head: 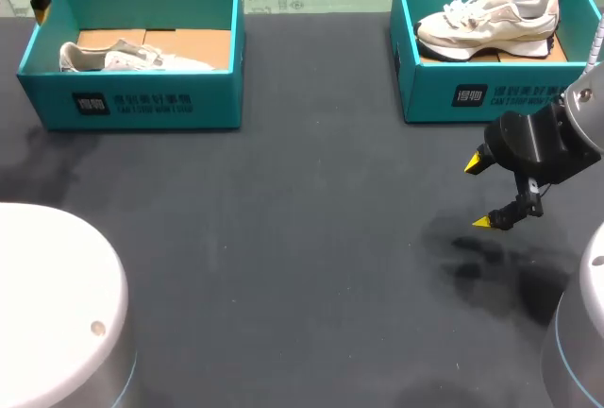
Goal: Take the shoe out of the shoebox, open the shoe tongue, remove and reinsert the insole, then place the shoe into the shoebox
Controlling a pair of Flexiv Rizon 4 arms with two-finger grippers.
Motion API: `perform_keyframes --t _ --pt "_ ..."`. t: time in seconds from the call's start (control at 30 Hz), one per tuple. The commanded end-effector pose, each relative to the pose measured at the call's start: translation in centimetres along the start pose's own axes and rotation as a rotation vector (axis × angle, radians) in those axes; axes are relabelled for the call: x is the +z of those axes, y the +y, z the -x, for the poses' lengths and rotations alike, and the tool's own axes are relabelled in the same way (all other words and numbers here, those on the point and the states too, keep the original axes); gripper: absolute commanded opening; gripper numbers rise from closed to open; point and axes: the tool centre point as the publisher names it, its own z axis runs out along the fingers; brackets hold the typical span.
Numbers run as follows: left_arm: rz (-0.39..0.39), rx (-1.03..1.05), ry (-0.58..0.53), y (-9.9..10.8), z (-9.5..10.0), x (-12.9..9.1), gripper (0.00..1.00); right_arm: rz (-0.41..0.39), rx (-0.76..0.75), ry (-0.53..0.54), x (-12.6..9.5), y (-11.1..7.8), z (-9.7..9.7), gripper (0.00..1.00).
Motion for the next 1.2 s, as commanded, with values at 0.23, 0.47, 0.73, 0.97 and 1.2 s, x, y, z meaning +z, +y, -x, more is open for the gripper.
perform_keyframes --t 0.23,0.47,0.73,0.97,1.2 --pt "0.009 0.001 0.003 -0.6 0.0 -0.2 1.0 0.0 0.058 -0.013 -1.5 0.1 3.1 1.0" --pt "0.009 0.001 0.003 -0.6 0.0 -0.2 1.0 -0.082 0.207 0.029 -5.1 0.7 9.7 1.0" --pt "0.009 0.001 0.003 -0.6 0.0 -0.2 1.0 -0.206 0.326 0.036 -8.4 -0.2 14.5 1.0" --pt "0.009 0.001 0.003 -0.6 0.0 -0.2 1.0 -0.206 0.326 0.036 -8.4 -0.2 14.5 1.0" --pt "0.009 0.001 0.003 -0.6 0.0 -0.2 1.0 -0.306 0.499 0.025 -9.6 -3.0 17.5 1.0"
